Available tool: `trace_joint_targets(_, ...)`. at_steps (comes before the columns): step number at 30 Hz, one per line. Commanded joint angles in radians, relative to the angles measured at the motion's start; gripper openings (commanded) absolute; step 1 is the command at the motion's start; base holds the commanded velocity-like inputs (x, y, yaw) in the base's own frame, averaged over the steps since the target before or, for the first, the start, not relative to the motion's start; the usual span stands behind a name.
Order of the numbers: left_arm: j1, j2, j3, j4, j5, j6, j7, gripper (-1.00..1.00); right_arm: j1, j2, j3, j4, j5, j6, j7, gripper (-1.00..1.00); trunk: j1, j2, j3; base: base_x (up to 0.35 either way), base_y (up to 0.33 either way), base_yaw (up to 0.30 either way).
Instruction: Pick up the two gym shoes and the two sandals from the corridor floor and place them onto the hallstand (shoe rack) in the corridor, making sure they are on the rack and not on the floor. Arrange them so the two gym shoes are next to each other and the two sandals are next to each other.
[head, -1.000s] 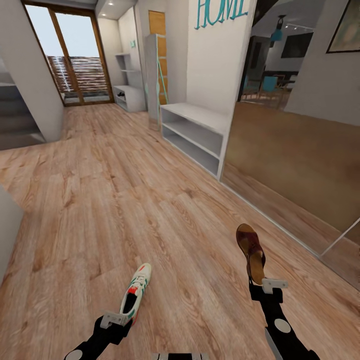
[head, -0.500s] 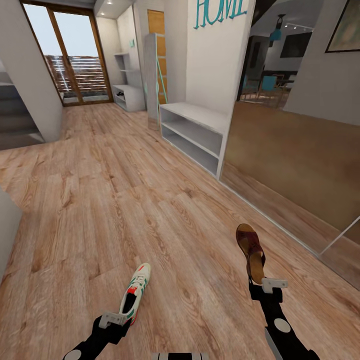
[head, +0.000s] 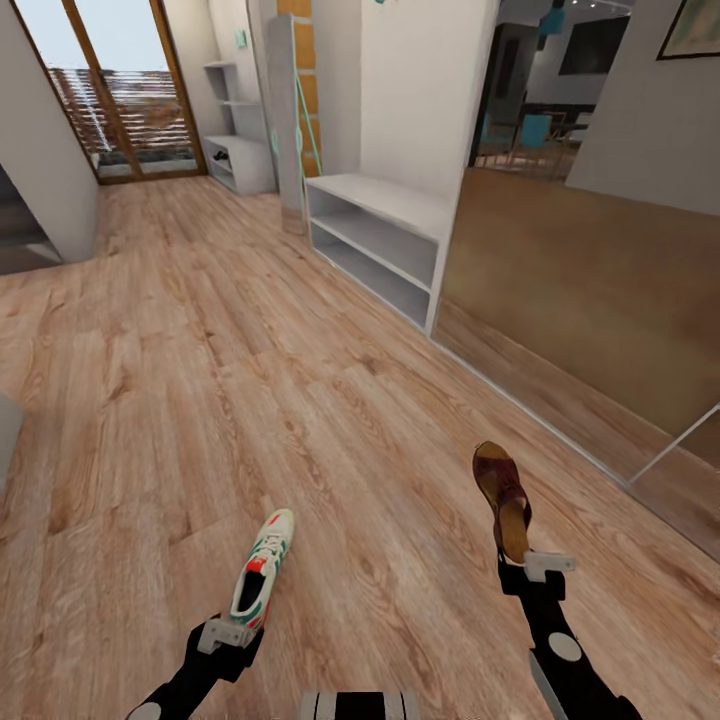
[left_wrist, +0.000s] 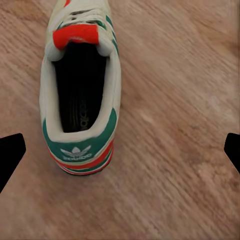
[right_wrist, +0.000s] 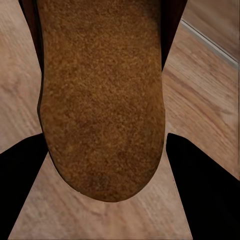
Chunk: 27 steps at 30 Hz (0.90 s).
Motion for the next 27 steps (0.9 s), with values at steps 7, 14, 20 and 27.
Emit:
trace_joint_targets(7,-0.003,-0.002,0.009,-0.001,-0.01,-0.014,-0.006,1.0,0.0,-0.001,-0.001,-0.158,0.007,0.065,-0.005,-1.0,0.003,-0.002,-0.039,0.0,0.0,-0.101)
trace_joint_targets(14,-0.01,-0.001,0.011,-0.002,-0.01,-0.016,-0.004,1.0,0.0,0.0,0.0,-0.352,0.006,0.265,-0.004,-1.0,0.006,-0.004,-0.076,0.0,0.0,-0.099)
trace_joint_targets(20,-0.011,0.0,0.018,-0.007,-0.007,-0.025,-0.002,1.0,0.0,0.014,0.003,-0.475,0.006,0.337,-0.005,-1.0,0.006,-0.004,-0.084,0.0,0.0,-0.055)
trace_joint_targets(27,-0.011,0.0,0.021,-0.013,-0.004,-0.029,-0.002,1.0,0.0,0.028,0.003,-0.486,0.008,0.35,-0.004,-1.0,0.007,-0.004,-0.094,0.0,0.0,-0.007)
